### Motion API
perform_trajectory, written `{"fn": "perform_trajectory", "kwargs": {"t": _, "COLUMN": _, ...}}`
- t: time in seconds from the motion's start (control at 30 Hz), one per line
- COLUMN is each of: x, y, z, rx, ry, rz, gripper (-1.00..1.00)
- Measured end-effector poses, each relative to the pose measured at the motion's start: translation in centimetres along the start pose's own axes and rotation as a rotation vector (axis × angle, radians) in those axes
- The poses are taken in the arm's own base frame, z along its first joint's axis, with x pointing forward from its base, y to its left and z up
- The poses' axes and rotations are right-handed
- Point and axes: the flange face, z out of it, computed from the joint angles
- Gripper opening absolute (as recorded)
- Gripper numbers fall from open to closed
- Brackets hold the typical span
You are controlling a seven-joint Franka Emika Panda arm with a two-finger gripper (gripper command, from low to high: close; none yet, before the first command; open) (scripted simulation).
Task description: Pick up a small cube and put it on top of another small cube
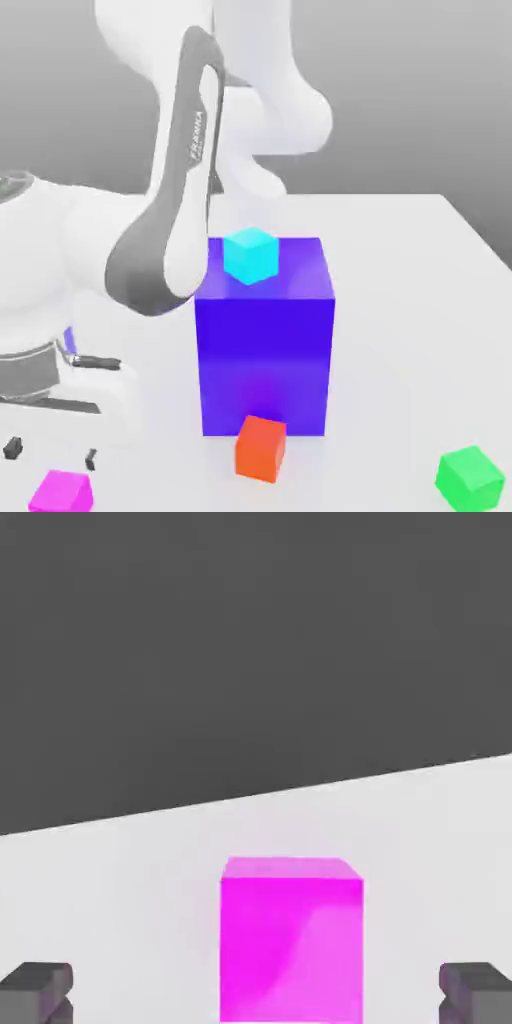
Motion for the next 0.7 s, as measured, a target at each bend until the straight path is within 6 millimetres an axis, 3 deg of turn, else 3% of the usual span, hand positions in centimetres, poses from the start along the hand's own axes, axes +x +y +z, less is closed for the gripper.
{"fn": "perform_trajectory", "kwargs": {"t": 0.03, "x": 0.0, "y": 0.1, "z": 1.5, "rx": -0.002, "ry": -0.001, "rz": 0.000, "gripper": 0.00}}
{"fn": "perform_trajectory", "kwargs": {"t": 0.07, "x": 0.0, "y": 0.2, "z": 3.0, "rx": -0.003, "ry": -0.002, "rz": 0.001, "gripper": -1.00}}
{"fn": "perform_trajectory", "kwargs": {"t": 0.27, "x": -0.1, "y": 0.2, "z": 3.7, "rx": -0.003, "ry": -0.003, "rz": 0.002, "gripper": -1.00}}
{"fn": "perform_trajectory", "kwargs": {"t": 0.33, "x": 0.0, "y": 0.2, "z": 2.3, "rx": -0.004, "ry": -0.002, "rz": 0.001, "gripper": -1.00}}
{"fn": "perform_trajectory", "kwargs": {"t": 0.43, "x": -0.3, "y": -0.2, "z": -1.6, "rx": -0.003, "ry": -0.004, "rz": -0.012, "gripper": -1.00}}
{"fn": "perform_trajectory", "kwargs": {"t": 0.53, "x": -4.3, "y": -5.6, "z": -3.0, "rx": 0.001, "ry": -0.012, "rz": -0.212, "gripper": -1.00}}
{"fn": "perform_trajectory", "kwargs": {"t": 0.7, "x": -13.5, "y": -14.2, "z": -4.4, "rx": 0.005, "ry": -0.021, "rz": -0.593, "gripper": -1.00}}
